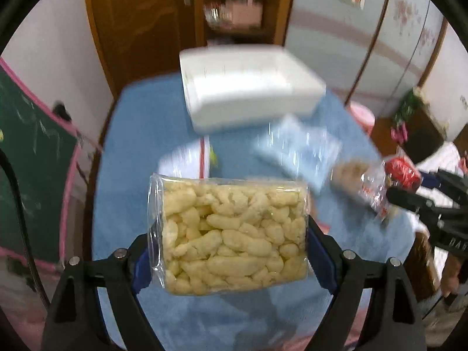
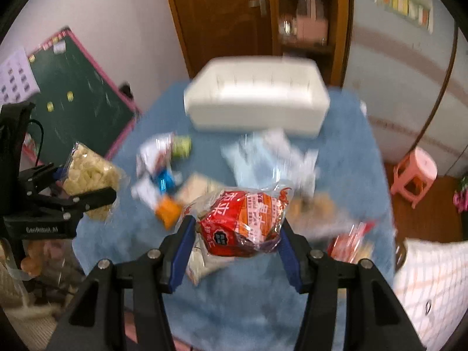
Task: Organize snacks
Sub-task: 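Carry both snacks into the white bin and open both tools to release them, then move both tools back over the remaining snacks on the table, then grasp the white-and-orange biscuit bar with the left tool while the right tool grasps the white-and-red cracker packet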
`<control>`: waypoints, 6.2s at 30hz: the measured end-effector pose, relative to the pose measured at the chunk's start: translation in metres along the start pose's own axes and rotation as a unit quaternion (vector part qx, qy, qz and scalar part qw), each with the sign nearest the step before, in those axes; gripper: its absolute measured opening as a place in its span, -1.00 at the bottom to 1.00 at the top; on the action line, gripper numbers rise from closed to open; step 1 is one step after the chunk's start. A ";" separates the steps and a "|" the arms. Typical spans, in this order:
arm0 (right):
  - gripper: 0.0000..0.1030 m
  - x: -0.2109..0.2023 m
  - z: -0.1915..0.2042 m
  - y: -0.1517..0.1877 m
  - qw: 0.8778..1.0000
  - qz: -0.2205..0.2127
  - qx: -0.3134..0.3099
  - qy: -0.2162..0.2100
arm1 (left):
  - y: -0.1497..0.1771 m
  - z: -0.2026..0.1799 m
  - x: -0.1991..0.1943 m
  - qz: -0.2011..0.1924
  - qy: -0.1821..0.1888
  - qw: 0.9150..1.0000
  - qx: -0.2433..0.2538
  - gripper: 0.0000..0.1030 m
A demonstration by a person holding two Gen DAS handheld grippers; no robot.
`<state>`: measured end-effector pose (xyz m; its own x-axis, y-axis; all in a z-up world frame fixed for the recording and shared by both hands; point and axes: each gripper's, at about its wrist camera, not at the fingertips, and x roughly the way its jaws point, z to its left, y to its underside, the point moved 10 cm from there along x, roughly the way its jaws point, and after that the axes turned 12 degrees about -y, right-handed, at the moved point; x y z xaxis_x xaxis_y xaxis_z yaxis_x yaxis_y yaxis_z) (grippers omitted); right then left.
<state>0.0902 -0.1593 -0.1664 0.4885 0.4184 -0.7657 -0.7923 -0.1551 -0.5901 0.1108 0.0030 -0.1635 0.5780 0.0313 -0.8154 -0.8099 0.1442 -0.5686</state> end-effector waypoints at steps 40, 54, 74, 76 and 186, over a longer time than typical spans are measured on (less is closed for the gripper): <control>0.30 0.176 -0.144 -0.223 0.988 0.054 0.137 0.040 | -0.232 0.004 0.245 0.120 -0.026 0.991 -0.061 0.73; 0.62 0.133 -0.135 -0.237 0.991 -0.016 0.123 0.057 | -0.239 0.020 0.188 0.054 -0.041 0.995 -0.074 0.99; 0.62 0.000 -0.038 -0.206 0.995 -0.082 0.007 0.063 | -0.185 0.042 0.052 0.001 -0.037 0.998 -0.048 0.99; 0.62 -0.006 -0.028 -0.198 0.995 -0.083 -0.002 0.054 | -0.174 0.042 0.042 -0.006 -0.047 0.998 -0.039 0.99; -0.11 0.131 0.018 0.111 0.978 0.144 -0.107 -0.109 | 0.073 0.006 0.164 0.206 -0.059 0.958 -0.192 -0.20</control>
<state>0.0596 -0.1057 -0.3270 0.1472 0.5074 -0.8491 -0.7801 -0.4682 -0.4150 0.1473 0.0249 -0.3382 0.1900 0.1228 -0.9741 -0.9357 -0.2778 -0.2175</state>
